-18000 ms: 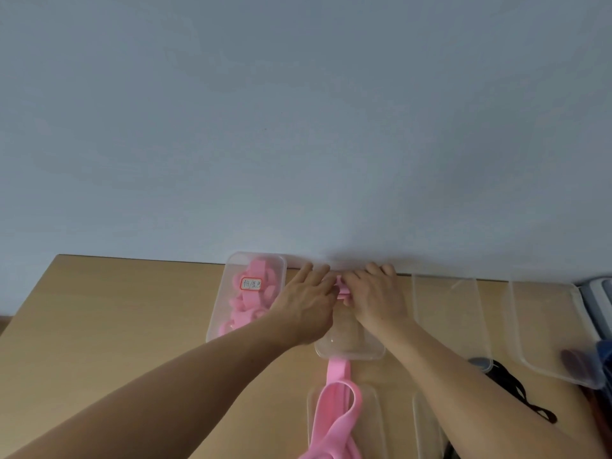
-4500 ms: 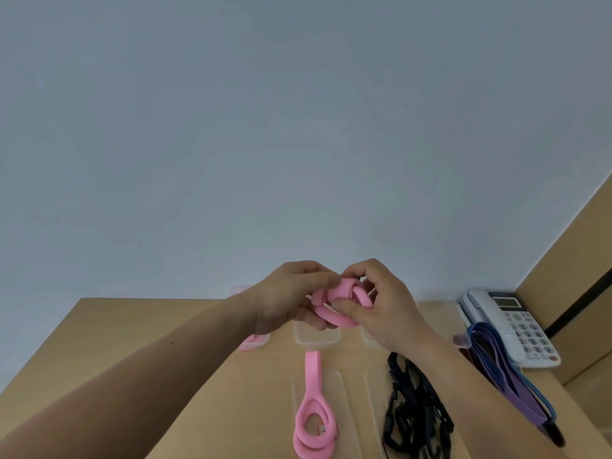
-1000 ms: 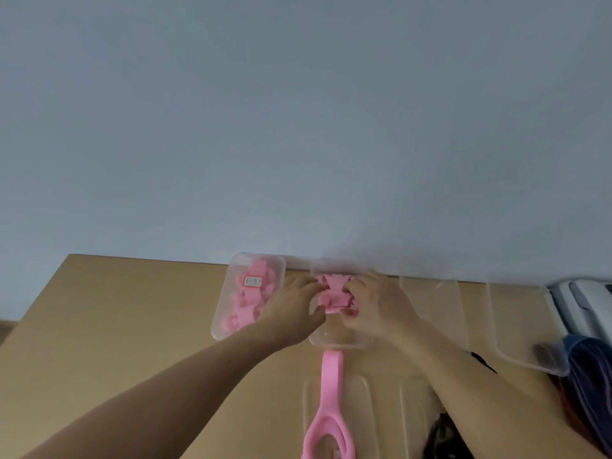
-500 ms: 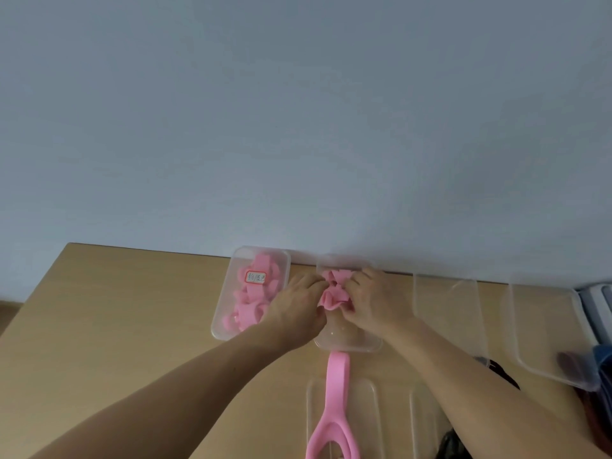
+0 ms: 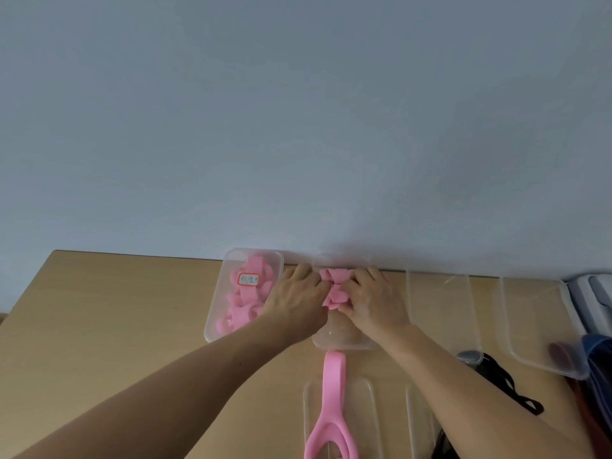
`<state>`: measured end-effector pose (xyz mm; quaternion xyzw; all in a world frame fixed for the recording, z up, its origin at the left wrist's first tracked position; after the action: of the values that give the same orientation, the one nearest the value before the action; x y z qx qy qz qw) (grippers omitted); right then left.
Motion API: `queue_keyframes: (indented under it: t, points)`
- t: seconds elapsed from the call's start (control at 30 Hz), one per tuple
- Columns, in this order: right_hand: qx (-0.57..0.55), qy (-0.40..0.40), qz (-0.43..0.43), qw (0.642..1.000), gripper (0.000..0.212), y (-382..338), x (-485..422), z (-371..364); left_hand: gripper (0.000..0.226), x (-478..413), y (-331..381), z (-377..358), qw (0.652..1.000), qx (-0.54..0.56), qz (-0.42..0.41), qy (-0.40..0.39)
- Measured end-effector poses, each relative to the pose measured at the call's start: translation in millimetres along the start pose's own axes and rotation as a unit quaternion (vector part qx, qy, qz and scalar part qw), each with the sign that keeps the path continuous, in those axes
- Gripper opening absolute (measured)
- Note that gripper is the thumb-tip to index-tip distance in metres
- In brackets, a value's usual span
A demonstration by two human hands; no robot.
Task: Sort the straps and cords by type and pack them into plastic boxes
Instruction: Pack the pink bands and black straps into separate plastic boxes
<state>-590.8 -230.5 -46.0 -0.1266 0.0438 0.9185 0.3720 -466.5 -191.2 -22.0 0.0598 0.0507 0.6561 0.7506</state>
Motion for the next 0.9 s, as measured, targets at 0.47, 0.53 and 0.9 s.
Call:
queue_keyframes:
  t: [0.47,0.53,0.9]
  points:
    - [-0.005,0.031,-0.023,0.999,0.015,17,18,13,0.016,-22,10,-12,0.998,-0.023,0.035,0.042]
    - [0.020,0.033,-0.022,0.999,0.015,17,18,12,0.015,-22,9,-10,0.998,-0.007,0.028,0.061]
    - [0.013,-0.048,-0.044,0.998,0.041,13,0,10,0.017,-23,16,-11,0.996,0.006,-0.063,0.056]
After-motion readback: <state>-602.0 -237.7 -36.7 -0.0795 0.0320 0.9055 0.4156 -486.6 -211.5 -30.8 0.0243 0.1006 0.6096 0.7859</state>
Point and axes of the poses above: each hand's wrist, its own x-axis away from the middle knuckle, its own z-axis out of the back of the hand, y = z × x, the point moved 5 cm from there along -x, towards the middle knuckle, and after that the axes turned 9 degrees about z, right-handed, at the moved point
